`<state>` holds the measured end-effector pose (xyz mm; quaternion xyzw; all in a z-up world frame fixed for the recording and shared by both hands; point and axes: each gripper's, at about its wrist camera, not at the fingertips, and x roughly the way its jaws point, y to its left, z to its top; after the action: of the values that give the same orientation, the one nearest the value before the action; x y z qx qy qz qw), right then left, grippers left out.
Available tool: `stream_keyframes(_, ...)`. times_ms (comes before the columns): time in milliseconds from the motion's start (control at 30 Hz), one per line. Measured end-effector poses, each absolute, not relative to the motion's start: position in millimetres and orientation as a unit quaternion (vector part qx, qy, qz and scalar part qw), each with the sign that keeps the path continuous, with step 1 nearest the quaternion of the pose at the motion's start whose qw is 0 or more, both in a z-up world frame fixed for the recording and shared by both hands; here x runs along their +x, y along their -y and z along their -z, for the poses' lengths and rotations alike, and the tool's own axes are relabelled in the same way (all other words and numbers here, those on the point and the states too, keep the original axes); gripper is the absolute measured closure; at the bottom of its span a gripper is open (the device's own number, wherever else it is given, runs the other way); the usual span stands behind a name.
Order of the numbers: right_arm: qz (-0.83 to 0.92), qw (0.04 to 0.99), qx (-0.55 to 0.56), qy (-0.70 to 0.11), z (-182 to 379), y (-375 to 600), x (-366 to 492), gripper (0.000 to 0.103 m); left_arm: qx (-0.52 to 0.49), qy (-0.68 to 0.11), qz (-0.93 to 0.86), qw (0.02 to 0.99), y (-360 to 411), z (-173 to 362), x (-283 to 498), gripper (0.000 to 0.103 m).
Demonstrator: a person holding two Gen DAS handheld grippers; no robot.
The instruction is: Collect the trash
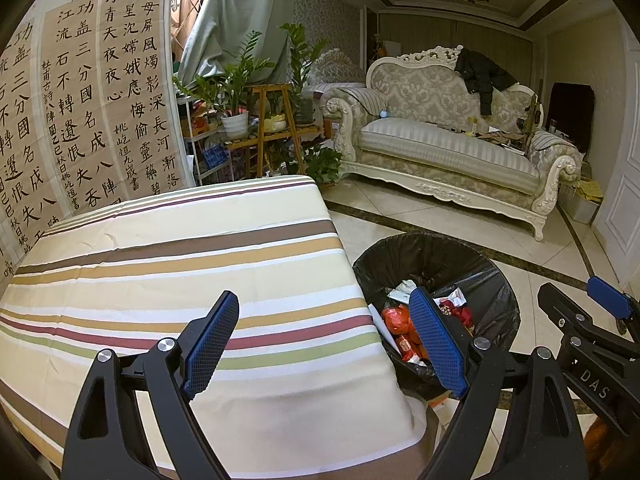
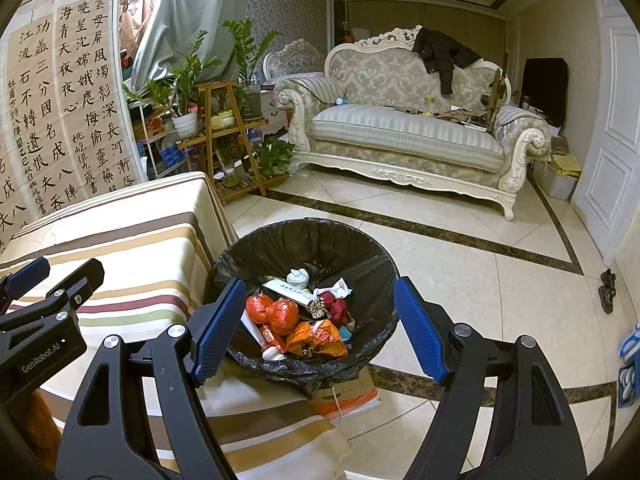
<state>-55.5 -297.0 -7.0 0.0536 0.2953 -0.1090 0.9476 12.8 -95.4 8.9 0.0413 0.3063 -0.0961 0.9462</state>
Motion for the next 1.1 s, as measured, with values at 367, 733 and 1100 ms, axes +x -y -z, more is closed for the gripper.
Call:
stream_keyframes(367,0.109,0.948,0.054,-0.296,7.0,297.2,-55.4,0.028,0.041,-0.307,0.096,0.946,94.9,-9.1,13.3,0.019)
stream_keyframes(733,0.109,0.947,0.054,-0.296,6.4,297.4,-55.5,0.028,0.042,-0.307,0.097,0.946,95.6,-10.1,12.4,0.019)
stream_keyframes(1100,0.11,0.947,0.054,-0.296,6.3,297.4,-55.4,0.028,0.041,-0.309,0.098,0.945,96.3,-10.6,11.2,0.019)
